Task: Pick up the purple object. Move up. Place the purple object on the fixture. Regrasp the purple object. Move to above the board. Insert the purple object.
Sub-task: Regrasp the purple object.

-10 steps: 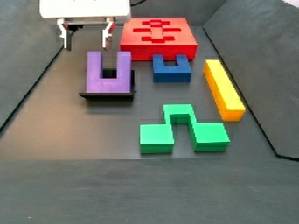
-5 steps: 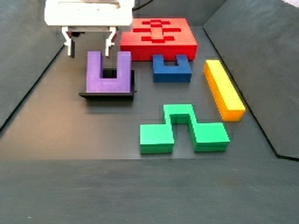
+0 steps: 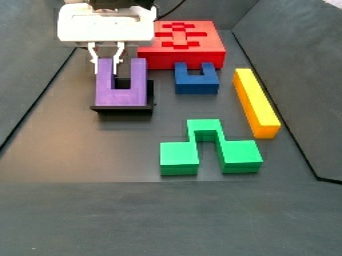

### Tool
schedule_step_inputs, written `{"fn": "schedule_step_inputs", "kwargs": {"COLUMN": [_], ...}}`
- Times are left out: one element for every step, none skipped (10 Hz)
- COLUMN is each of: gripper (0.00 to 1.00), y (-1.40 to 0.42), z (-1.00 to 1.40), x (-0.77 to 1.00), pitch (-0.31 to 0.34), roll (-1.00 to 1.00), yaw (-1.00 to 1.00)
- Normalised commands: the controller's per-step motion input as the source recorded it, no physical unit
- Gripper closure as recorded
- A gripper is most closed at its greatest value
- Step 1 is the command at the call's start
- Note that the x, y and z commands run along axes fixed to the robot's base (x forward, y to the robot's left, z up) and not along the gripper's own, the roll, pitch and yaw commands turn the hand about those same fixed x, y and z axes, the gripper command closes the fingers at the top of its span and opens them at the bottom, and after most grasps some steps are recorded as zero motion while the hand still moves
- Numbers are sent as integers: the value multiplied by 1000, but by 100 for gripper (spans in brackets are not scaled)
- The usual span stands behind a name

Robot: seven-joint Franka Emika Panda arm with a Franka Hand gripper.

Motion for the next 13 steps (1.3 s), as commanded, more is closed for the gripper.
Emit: {"fn": "schedule_step_inputs", "kwargs": {"gripper": [100, 100, 100, 100, 100, 100, 100, 100, 100, 100, 100, 100, 100], "y": [0, 0, 0, 0, 0, 0, 0, 0, 0, 0, 0, 0, 0], "z": [0, 0, 0, 0, 0, 0, 0, 0, 0, 0, 0, 0, 0], "x": [0, 0, 0, 0, 0, 0, 0, 0, 0, 0, 0, 0, 0], "pitch": [0, 0, 0, 0, 0, 0, 0, 0, 0, 0, 0, 0, 0], "roll": [0, 0, 0, 0, 0, 0, 0, 0, 0, 0, 0, 0, 0], "yaw": [0, 0, 0, 0, 0, 0, 0, 0, 0, 0, 0, 0, 0]}}
